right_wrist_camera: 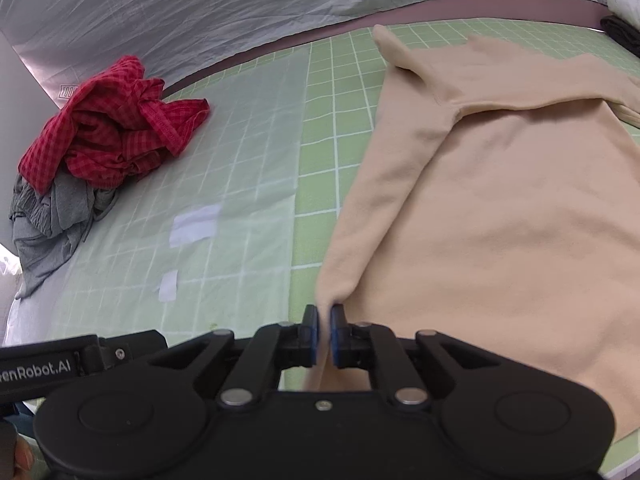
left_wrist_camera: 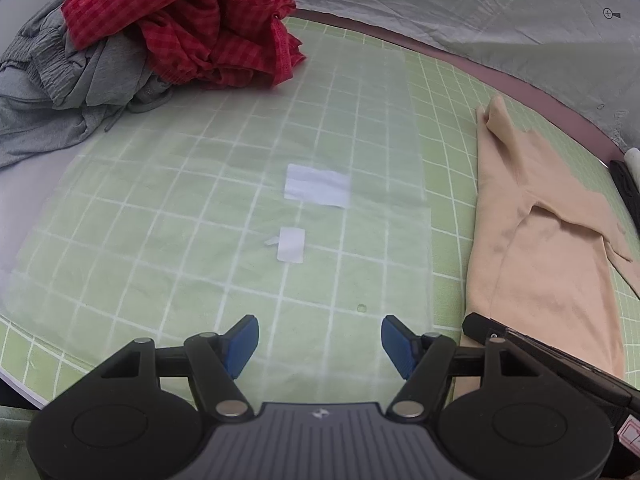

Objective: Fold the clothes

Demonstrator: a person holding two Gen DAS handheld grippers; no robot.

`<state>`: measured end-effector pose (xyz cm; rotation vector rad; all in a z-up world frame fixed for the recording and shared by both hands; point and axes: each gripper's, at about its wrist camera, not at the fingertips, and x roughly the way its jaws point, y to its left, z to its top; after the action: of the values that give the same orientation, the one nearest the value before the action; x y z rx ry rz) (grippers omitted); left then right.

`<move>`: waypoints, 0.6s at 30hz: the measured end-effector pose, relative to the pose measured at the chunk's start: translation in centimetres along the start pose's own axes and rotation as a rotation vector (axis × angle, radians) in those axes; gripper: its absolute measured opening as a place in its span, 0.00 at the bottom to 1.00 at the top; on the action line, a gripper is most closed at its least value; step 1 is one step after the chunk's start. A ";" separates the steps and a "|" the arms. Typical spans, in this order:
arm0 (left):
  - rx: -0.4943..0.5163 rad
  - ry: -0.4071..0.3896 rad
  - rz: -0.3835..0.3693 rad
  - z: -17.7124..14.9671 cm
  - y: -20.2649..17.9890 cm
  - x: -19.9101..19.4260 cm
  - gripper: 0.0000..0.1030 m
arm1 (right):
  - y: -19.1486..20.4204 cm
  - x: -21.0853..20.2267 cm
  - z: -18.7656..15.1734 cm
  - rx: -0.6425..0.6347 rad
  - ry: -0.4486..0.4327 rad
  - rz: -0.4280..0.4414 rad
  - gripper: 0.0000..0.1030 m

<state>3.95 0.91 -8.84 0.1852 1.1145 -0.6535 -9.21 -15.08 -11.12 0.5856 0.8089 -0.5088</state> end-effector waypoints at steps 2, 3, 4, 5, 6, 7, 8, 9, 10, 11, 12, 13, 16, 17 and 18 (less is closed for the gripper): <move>0.004 0.003 -0.008 0.0 -0.5 0.1 0.67 | -0.6 -0.7 0.2 0.003 -0.016 -0.001 0.06; 0.008 0.006 -0.015 0.0 -0.9 0.2 0.67 | -0.9 -1.1 0.3 0.003 -0.025 -0.005 0.06; 0.013 0.009 -0.022 0.0 -1.4 0.3 0.67 | -1.2 -1.5 0.3 0.003 -0.032 -0.011 0.06; 0.018 0.011 -0.029 0.0 -1.9 0.4 0.67 | -1.6 -1.9 0.4 0.003 -0.039 -0.019 0.06; 0.025 0.013 -0.036 -0.1 -2.4 0.5 0.67 | -2.1 -2.2 0.4 0.002 -0.046 -0.029 0.06; 0.032 0.015 -0.043 -0.1 -2.9 0.6 0.67 | -2.6 -2.6 0.5 0.000 -0.052 -0.040 0.06; 0.039 0.018 -0.050 -0.2 -3.5 0.7 0.67 | -3.1 -2.9 0.6 -0.005 -0.058 -0.054 0.06; 0.046 0.021 -0.057 -0.2 -4.0 0.8 0.67 | -3.6 -3.2 0.6 -0.010 -0.063 -0.067 0.06; 0.052 0.025 -0.062 -0.3 -4.6 0.9 0.67 | -4.1 -3.4 0.7 -0.015 -0.067 -0.080 0.06; 0.059 0.028 -0.068 -0.4 -5.1 1.0 0.67 | -4.6 -3.6 0.8 -0.019 -0.069 -0.091 0.06; 0.064 0.030 -0.072 -0.5 -5.7 1.1 0.67 | -5.2 -3.7 0.9 -0.022 -0.069 -0.101 0.06; 0.068 0.031 -0.075 -0.5 -6.2 1.1 0.67 | -5.9 -3.9 1.1 -0.023 -0.067 -0.110 0.06; 0.076 0.031 -0.076 -0.8 -7.4 1.2 0.67 | -7.7 -4.0 1.5 -0.031 -0.058 -0.136 0.06; 0.074 0.030 -0.072 -0.9 -7.7 1.2 0.67 | -8.1 -3.9 1.6 -0.038 -0.055 -0.145 0.06; 0.069 0.031 -0.067 -0.9 -7.8 1.3 0.67 | -8.6 -3.8 1.7 -0.045 -0.049 -0.154 0.06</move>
<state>-0.87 -5.40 -8.97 0.2180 1.1329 -0.7515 -15.92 -21.67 -9.69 0.4696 0.8201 -0.6421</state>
